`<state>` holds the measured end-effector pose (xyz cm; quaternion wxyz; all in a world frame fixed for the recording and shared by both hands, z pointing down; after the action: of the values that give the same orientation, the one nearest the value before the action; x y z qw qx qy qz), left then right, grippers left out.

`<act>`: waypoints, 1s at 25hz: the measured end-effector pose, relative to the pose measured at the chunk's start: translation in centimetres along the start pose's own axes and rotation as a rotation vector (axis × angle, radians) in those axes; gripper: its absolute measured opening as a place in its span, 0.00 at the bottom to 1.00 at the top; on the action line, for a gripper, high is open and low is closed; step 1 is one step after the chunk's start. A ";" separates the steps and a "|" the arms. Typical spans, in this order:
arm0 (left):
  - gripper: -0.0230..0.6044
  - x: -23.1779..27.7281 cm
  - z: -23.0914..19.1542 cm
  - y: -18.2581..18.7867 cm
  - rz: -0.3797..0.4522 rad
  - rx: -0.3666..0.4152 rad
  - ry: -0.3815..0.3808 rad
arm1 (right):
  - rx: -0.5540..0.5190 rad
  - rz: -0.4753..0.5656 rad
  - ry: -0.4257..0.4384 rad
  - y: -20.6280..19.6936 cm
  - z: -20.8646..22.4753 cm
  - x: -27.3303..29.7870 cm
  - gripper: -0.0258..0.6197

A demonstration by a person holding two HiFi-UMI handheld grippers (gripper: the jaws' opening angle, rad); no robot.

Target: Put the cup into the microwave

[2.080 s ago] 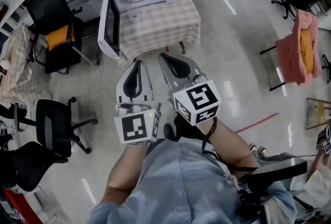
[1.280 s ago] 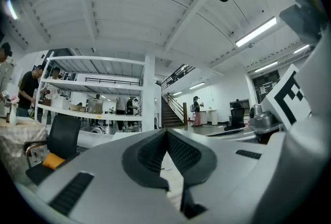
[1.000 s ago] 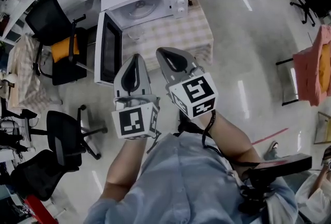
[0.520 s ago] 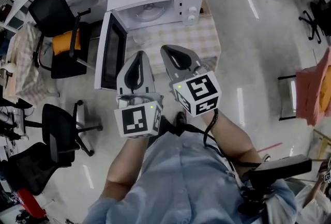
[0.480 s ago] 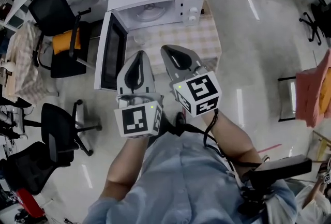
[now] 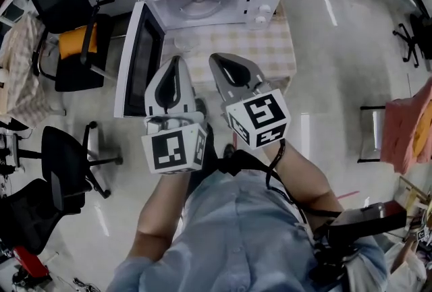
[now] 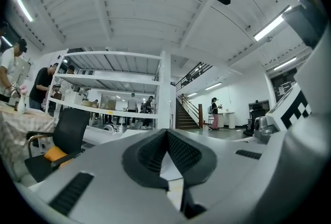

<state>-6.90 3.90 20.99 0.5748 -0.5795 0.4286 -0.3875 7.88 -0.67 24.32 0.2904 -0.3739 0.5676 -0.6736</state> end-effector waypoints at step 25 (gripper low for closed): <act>0.05 5.3 -6.9 -14.3 -0.060 -0.049 0.040 | 0.023 -0.090 0.030 -14.0 3.2 10.5 0.08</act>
<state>-10.88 -3.82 35.25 0.5398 -0.5981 0.4318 -0.4055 5.21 -8.38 40.16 0.2552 -0.3855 0.5467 -0.6981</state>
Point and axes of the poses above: the fingertips, and each gripper's own axes: x forward along the fingers, z to its right, y out of its top, the point moved 10 cm from there along -x, backward along the fingers, and after that the axes turned 10 degrees about -y, right-handed, at the moved point
